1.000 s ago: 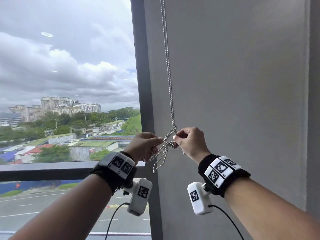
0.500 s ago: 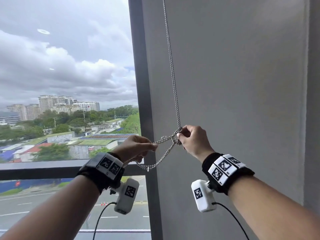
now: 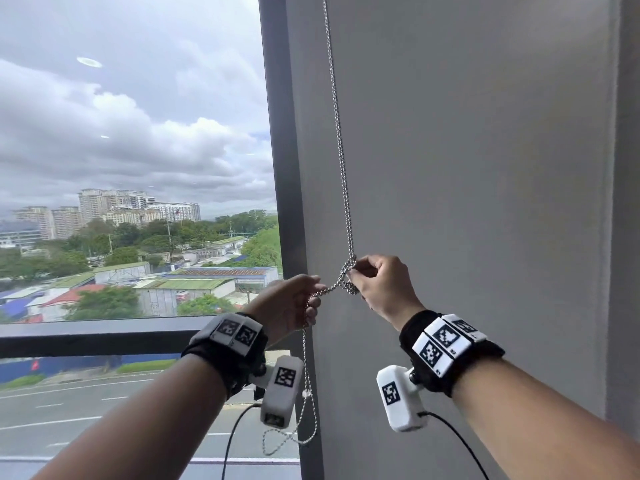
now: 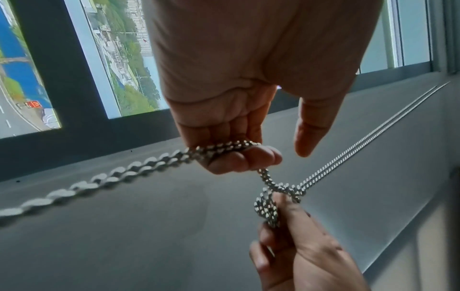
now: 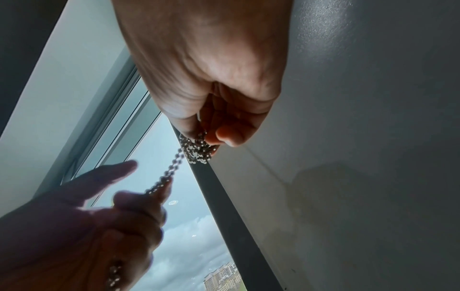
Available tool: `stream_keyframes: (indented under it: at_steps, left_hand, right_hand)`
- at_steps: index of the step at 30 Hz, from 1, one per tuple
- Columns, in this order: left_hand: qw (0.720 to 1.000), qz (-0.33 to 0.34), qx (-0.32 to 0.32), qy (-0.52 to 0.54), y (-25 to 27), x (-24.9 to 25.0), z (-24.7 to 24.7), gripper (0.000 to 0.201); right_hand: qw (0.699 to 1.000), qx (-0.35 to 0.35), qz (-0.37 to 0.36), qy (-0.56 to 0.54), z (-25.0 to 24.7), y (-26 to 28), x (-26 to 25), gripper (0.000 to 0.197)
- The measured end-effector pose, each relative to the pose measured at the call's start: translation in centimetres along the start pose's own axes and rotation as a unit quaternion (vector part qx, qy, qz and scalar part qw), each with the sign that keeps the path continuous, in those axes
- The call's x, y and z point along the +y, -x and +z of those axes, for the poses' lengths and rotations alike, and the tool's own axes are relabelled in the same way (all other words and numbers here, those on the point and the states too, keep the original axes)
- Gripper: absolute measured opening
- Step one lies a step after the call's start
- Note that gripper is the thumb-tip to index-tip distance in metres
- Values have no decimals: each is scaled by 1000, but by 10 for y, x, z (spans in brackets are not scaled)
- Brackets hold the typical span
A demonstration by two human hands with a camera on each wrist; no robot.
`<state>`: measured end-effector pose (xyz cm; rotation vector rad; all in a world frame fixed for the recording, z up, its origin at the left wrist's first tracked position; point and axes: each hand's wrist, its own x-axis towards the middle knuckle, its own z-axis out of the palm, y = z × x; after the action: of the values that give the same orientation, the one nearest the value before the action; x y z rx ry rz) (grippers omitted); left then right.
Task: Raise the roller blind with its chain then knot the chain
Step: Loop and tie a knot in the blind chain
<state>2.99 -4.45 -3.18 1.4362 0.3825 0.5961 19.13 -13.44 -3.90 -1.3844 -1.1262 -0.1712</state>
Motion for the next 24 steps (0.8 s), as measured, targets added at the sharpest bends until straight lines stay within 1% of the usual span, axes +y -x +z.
stream_keyframes:
  at_steps: [3, 5, 7, 10, 12, 14, 16, 21, 24]
  left_hand:
    - [1000, 28, 4, -10, -6, 1, 14, 12]
    - [998, 63, 15, -20, -10, 2, 21, 19]
    - [993, 100, 44, -38, -15, 3, 26, 22]
    - [983, 143, 103, -56, -19, 1, 30, 18]
    - [973, 173, 136, -73, -21, -3, 30, 21]
    - [961, 200, 169, -90, -24, -10, 31, 22]
    - [955, 217, 186, -81, -24, -15, 34, 21]
    - [958, 226, 173, -46, -23, -18, 38, 22]
    - [964, 224, 144, -9, -22, -13, 40, 20]
  right_hand:
    - [1000, -5, -9, -11, 3, 2, -2, 4]
    - [1000, -12, -7, -20, 3, 3, -3, 5]
    - [999, -14, -7, -28, 3, 5, -6, 5]
    - [997, -16, 2, -74, 1, 10, -8, 9]
    - [994, -29, 12, -102, 2, 13, -9, 7]
    - [993, -37, 15, -112, 4, 15, -9, 11]
    - [992, -38, 19, -117, 7, 17, -8, 14]
    - [992, -45, 25, -119, 8, 19, -7, 15]
    - [993, -47, 18, -107, 6, 20, -8, 12]
